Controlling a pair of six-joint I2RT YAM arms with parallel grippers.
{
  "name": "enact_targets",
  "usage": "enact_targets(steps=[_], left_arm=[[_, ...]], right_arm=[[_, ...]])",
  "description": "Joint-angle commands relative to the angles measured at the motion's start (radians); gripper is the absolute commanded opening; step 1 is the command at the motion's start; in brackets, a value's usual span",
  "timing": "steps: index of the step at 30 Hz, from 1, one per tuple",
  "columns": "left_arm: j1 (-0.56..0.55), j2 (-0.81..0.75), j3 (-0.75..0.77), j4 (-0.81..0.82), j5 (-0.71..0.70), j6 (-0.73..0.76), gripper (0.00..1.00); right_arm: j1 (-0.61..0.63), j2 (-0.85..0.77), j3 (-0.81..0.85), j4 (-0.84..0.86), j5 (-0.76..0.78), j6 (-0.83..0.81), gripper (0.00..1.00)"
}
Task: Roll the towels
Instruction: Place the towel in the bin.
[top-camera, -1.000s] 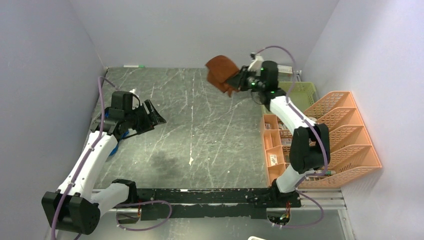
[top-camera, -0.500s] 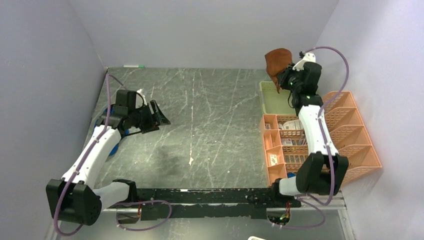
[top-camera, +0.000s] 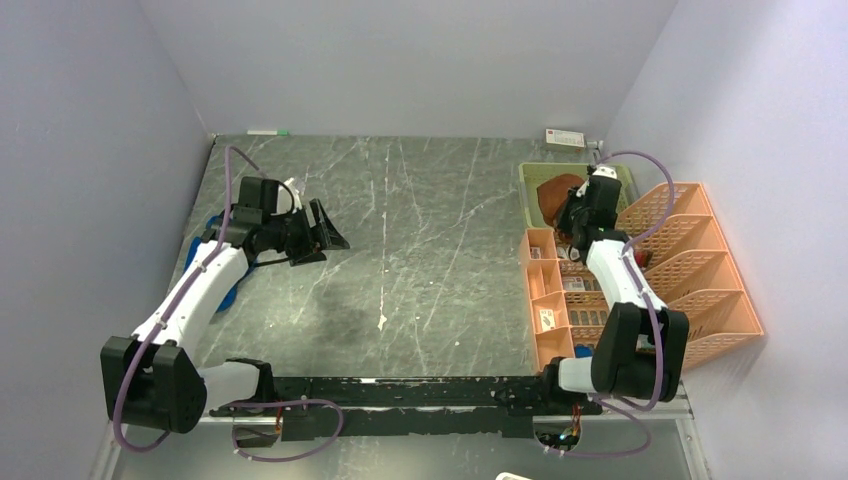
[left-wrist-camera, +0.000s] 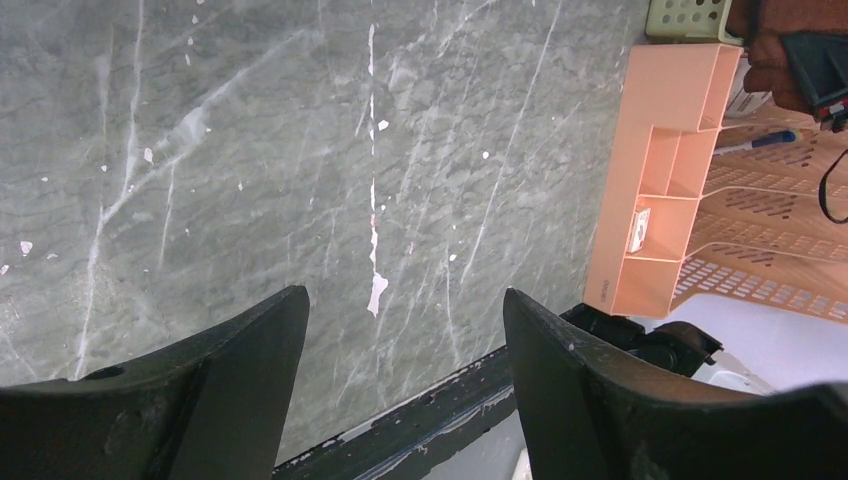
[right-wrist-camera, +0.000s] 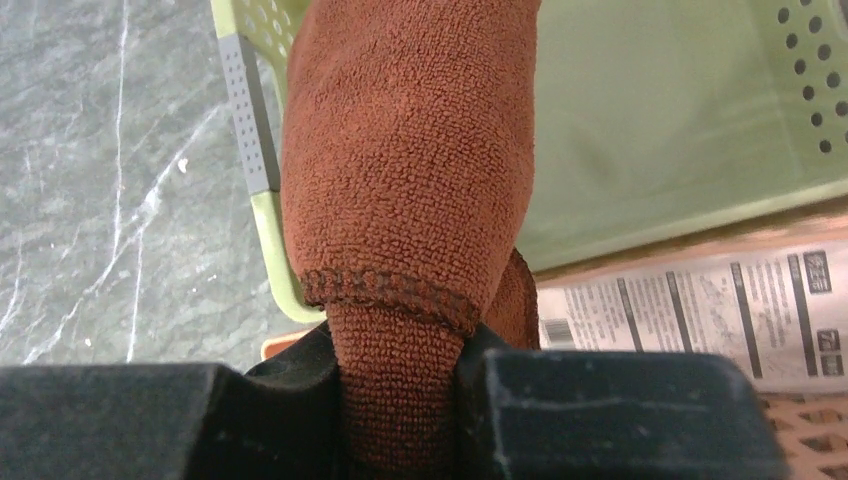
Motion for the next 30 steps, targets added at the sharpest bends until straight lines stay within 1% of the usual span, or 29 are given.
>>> enact_targets(steps=[1, 6, 13, 16, 22, 26, 30], left_arm=[[-0.003, -0.032, -0.004, 0.023, 0.025, 0.022, 0.81], [-0.003, -0.045, -0.01, 0.022, 0.017, 0.013, 0.82], [-0.003, -0.037, -0.015, 0.02, 0.013, 0.014, 0.81], [-0.003, -0.024, -0.02, 0.031, 0.019, 0.012, 0.81], [-0.003, 0.01, -0.03, 0.063, 0.041, -0.001, 0.8], [-0.003, 0.018, -0.029, 0.064, 0.037, 0.001, 0.81], [-0.003, 0.035, -0.041, 0.082, 0.059, -0.014, 0.8]], right_arm=[[-0.005, 0.046, 0.07, 0.12, 0.012, -0.008, 0.0], [-0.005, 0.14, 0.188, 0.124, 0.003, -0.024, 0.0], [-0.005, 0.191, 0.253, 0.139, 0.047, -0.058, 0.0], [-0.005, 0.195, 0.22, 0.167, 0.048, -0.059, 0.0], [0.007, 0.229, 0.083, 0.25, -0.002, -0.018, 0.0], [0.024, 0.269, 0.056, 0.27, -0.032, 0.002, 0.0], [0.029, 0.316, 0.055, 0.294, -0.103, 0.047, 0.0]])
